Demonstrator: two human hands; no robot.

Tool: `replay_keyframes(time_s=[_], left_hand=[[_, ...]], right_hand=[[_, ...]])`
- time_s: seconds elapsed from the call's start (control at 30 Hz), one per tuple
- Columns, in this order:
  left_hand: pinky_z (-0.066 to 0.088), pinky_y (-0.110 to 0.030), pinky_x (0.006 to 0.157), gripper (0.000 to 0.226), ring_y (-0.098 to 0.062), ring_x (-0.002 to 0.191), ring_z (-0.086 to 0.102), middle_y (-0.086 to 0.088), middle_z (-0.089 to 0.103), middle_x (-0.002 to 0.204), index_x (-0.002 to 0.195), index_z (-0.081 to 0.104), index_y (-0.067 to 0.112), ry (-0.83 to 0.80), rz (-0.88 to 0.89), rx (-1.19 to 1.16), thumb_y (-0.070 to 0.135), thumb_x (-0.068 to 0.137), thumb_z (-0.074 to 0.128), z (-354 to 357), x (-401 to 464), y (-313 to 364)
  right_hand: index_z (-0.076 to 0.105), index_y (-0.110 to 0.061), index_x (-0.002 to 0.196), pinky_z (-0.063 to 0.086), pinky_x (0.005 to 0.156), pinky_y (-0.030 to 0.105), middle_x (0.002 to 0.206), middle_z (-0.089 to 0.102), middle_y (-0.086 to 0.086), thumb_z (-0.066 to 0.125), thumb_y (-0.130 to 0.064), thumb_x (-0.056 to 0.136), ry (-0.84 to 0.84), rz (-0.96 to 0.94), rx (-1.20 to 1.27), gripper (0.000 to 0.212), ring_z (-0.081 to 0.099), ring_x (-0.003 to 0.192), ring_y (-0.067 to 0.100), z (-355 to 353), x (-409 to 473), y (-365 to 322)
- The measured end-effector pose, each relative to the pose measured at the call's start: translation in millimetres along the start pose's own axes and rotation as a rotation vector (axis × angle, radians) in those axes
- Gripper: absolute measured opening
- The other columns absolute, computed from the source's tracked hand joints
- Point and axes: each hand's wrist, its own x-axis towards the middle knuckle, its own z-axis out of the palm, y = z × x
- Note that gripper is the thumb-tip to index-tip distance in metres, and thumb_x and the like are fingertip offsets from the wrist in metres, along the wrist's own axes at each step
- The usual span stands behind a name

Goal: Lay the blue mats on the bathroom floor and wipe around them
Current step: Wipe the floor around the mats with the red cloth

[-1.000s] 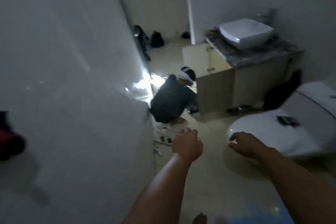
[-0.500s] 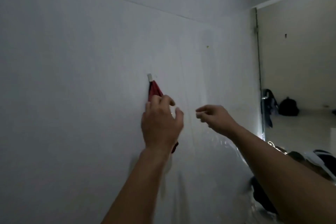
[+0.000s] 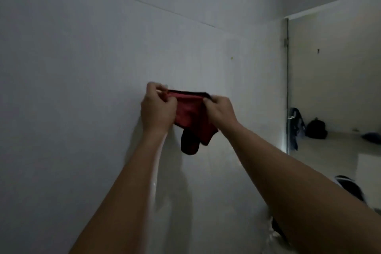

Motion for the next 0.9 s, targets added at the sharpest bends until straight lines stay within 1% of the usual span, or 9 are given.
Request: replay_keyframes(time_s=[0.13, 0.23, 0.33, 0.47, 0.57, 0.67, 0.77, 0.83, 0.9], left_hand=[[0.050, -0.029, 0.067, 0.020, -0.016, 0.082, 0.060, 0.001, 0.064, 0.096, 0.104, 0.060, 0.019, -0.158, -0.225, -0.393, 0.009, 0.088, 0.053, 23, 7, 44], [0.054, -0.038, 0.083, 0.018, -0.024, 0.095, 0.064, -0.006, 0.064, 0.106, 0.099, 0.065, 0.023, -0.412, -0.420, -0.562, 0.033, 0.089, 0.053, 61, -15, 58], [0.057, -0.036, 0.076, 0.063, -0.023, 0.084, 0.073, -0.009, 0.070, 0.103, 0.112, 0.066, 0.024, -1.034, -0.607, -0.522, 0.079, 0.082, 0.059, 107, -75, 72], [0.058, -0.049, 0.096, 0.062, -0.035, 0.103, 0.074, -0.018, 0.076, 0.110, 0.122, 0.070, 0.007, -1.749, -0.486, -0.292, 0.055, 0.083, 0.074, 168, -185, 100], [0.058, -0.047, 0.097, 0.043, -0.034, 0.098, 0.074, -0.019, 0.077, 0.107, 0.120, 0.070, 0.003, -1.871, -0.559, -0.416, 0.033, 0.089, 0.074, 201, -271, 137], [0.059, -0.035, 0.079, 0.035, -0.028, 0.085, 0.076, -0.017, 0.078, 0.102, 0.117, 0.070, 0.001, -1.989, -0.749, -0.543, 0.028, 0.094, 0.068, 224, -357, 181], [0.055, -0.035, 0.080, 0.035, -0.025, 0.084, 0.075, -0.015, 0.079, 0.098, 0.116, 0.070, 0.001, -2.161, -0.831, -0.579, 0.030, 0.099, 0.060, 229, -439, 221], [0.054, -0.035, 0.080, 0.036, -0.024, 0.084, 0.074, -0.014, 0.079, 0.095, 0.117, 0.069, 0.001, -2.238, -0.890, -0.628, 0.031, 0.102, 0.055, 230, -478, 237], [0.054, -0.036, 0.079, 0.038, -0.025, 0.085, 0.074, -0.016, 0.078, 0.098, 0.120, 0.067, 0.000, -2.381, -0.924, -0.618, 0.032, 0.102, 0.056, 224, -515, 254]], right_hand=[[0.063, -0.011, 0.075, 0.033, 0.058, 0.030, 0.067, 0.052, 0.004, 0.051, -0.017, 0.093, 0.182, 0.046, 0.103, 0.023, 0.047, 0.063, 0.017, -66, 9, -17], [0.051, -0.019, 0.071, 0.025, 0.055, 0.030, 0.064, 0.041, 0.002, 0.053, -0.020, 0.091, 0.260, 0.129, 0.084, 0.019, 0.037, 0.060, 0.015, -120, -15, 2], [0.063, -0.019, 0.078, 0.030, 0.048, 0.024, 0.068, 0.046, 0.005, 0.060, -0.024, 0.090, 0.334, 0.256, 0.017, 0.013, 0.043, 0.063, 0.016, -185, -60, 41], [0.072, -0.013, 0.077, 0.038, 0.050, 0.016, 0.066, 0.059, 0.001, 0.068, -0.016, 0.089, 0.459, 0.350, -0.216, 0.013, 0.051, 0.056, 0.006, -276, -137, 91], [0.076, -0.015, 0.085, 0.045, 0.059, 0.013, 0.068, 0.065, -0.007, 0.077, -0.022, 0.086, 0.573, 0.509, -0.330, 0.007, 0.058, 0.060, -0.002, -341, -210, 127], [0.074, -0.015, 0.083, 0.054, 0.076, 0.031, 0.078, 0.072, 0.000, 0.083, -0.030, 0.081, 0.863, 0.688, -0.305, 0.018, 0.065, 0.074, 0.012, -398, -315, 146], [0.070, -0.008, 0.083, 0.057, 0.085, 0.043, 0.087, 0.073, 0.013, 0.077, -0.038, 0.086, 1.161, 0.933, -0.268, 0.031, 0.070, 0.086, 0.027, -423, -430, 154], [0.071, 0.004, 0.098, 0.060, 0.081, 0.047, 0.095, 0.073, 0.023, 0.073, -0.042, 0.087, 1.306, 1.050, -0.201, 0.048, 0.071, 0.084, 0.032, -417, -484, 152], [0.070, 0.001, 0.110, 0.052, 0.067, 0.035, 0.098, 0.071, 0.014, 0.063, -0.050, 0.093, 1.456, 1.156, -0.040, 0.055, 0.066, 0.073, 0.021, -402, -530, 143]])
